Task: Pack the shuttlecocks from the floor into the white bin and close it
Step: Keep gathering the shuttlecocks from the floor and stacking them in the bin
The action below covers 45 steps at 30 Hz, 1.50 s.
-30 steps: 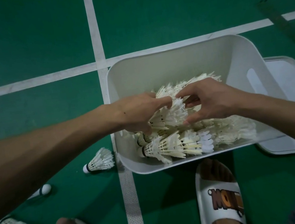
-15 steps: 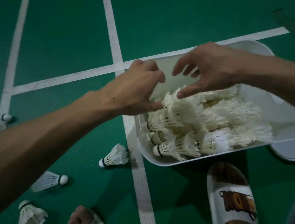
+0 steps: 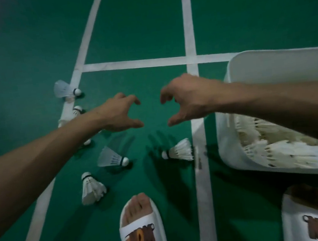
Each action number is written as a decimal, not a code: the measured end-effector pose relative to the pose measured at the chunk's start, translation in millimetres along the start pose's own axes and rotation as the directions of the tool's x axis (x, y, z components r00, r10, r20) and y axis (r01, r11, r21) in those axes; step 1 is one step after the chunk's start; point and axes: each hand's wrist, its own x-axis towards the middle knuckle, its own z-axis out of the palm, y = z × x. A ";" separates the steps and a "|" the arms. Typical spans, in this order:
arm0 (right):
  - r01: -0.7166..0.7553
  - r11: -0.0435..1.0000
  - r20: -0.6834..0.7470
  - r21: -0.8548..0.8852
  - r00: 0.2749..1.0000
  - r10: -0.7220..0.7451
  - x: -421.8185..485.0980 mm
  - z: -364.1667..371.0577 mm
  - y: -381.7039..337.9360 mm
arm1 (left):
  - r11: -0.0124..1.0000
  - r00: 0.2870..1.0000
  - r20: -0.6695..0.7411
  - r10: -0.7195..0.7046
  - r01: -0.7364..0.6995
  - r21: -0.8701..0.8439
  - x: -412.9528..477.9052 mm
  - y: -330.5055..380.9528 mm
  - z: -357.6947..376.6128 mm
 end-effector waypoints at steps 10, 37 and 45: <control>0.040 0.993 0.408 -0.109 0.913 0.008 52.3 84.0 -29.4 | 0.978 0.981 0.187 -0.044 0.080 -0.191 -61.3 -103.8 85.0; -0.070 0.998 0.190 -0.008 0.979 0.070 22.2 26.1 -11.4 | 0.717 0.992 -0.117 0.034 -0.106 -0.689 -54.7 -32.1 41.6; -0.267 0.937 -0.155 0.227 0.940 0.305 -42.7 -51.0 49.1 | 0.506 0.966 -0.247 0.082 -0.253 -0.825 -42.7 52.1 -44.7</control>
